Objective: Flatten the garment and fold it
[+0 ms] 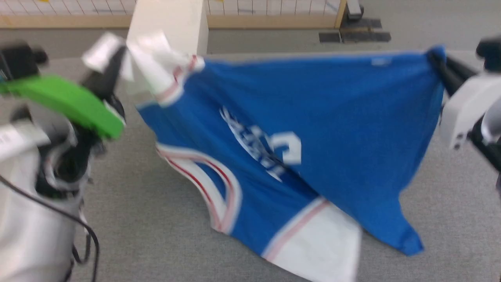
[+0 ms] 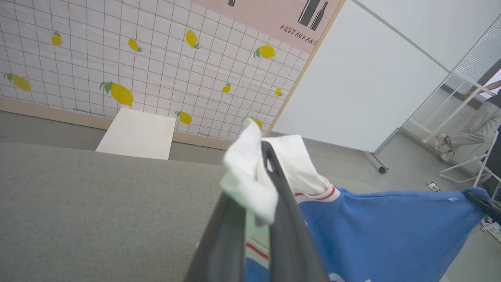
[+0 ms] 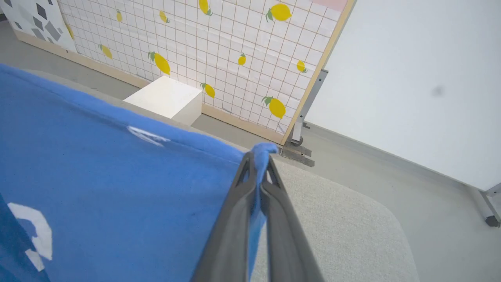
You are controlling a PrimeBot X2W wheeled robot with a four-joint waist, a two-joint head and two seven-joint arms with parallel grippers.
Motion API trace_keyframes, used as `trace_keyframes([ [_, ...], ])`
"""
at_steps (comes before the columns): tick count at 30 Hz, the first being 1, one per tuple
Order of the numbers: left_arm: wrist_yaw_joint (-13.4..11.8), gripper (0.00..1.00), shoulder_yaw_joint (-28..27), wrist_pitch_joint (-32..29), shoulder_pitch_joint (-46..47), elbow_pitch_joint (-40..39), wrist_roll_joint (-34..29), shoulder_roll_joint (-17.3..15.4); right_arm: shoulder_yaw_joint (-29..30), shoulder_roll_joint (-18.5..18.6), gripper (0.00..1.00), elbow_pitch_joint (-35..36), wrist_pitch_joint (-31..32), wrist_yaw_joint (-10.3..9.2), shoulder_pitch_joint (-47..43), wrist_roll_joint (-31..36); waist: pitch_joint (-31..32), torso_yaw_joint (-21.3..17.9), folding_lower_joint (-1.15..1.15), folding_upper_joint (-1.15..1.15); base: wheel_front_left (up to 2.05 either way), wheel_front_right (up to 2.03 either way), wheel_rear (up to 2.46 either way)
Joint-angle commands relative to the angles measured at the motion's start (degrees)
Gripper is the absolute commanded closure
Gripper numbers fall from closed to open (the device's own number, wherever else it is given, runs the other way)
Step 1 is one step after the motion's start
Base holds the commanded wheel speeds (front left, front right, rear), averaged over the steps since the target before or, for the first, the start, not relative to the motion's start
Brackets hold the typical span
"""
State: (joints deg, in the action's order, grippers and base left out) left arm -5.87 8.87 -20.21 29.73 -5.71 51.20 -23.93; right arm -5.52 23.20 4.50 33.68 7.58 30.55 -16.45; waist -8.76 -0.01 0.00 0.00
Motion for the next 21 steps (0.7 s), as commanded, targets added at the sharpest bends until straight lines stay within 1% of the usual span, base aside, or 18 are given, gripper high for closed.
trace_keyframes([
  [1, -0.29, 1.0, -0.02, -0.4, 4.12, 0.98, -0.78, -0.44, -0.35, 0.28, 1.0, 0.34, 0.95, -0.09, 2.94, 0.43, -6.06, -0.39, 0.0, 0.0, 0.0, 0.0, 0.0],
  [6, -1.02, 1.0, 0.22, -0.58, 20.42, 6.4, -3.38, -0.11, -2.22, 0.79, 1.0, -1.37, 4.05, -0.09, 15.62, 1.87, -13.37, -0.67, 0.0, 0.0, 0.0, 0.0, 0.0],
  [11, -2.16, 1.0, -0.75, 1.91, 35.34, 10.31, -6.22, 0.36, -3.8, -0.22, 1.0, -5.27, 4.22, -0.09, 28.87, 4.53, -20.08, -1.12, 0.0, 0.0, 0.0, 0.0, 0.0],
  [16, -2.62, 1.0, -2.68, 7.96, 48.61, 14.07, -8.97, 0.81, -3.25, -1.87, 1.0, -8.82, 0.37, -0.09, 40.84, 9.97, -24.7, -1.03, 0.0, 0.0, 0.0, 0.0, 0.0],
  [21, -1.35, 1.0, -4.34, 15.84, 58.79, 17.96, -11.02, 1.13, -1.48, -4.91, 1.0, -11.89, -5.12, -0.09, 49.57, 16.7, -26.92, -0.96, 0.0, 0.0, 0.0, 0.0, 0.0],
])
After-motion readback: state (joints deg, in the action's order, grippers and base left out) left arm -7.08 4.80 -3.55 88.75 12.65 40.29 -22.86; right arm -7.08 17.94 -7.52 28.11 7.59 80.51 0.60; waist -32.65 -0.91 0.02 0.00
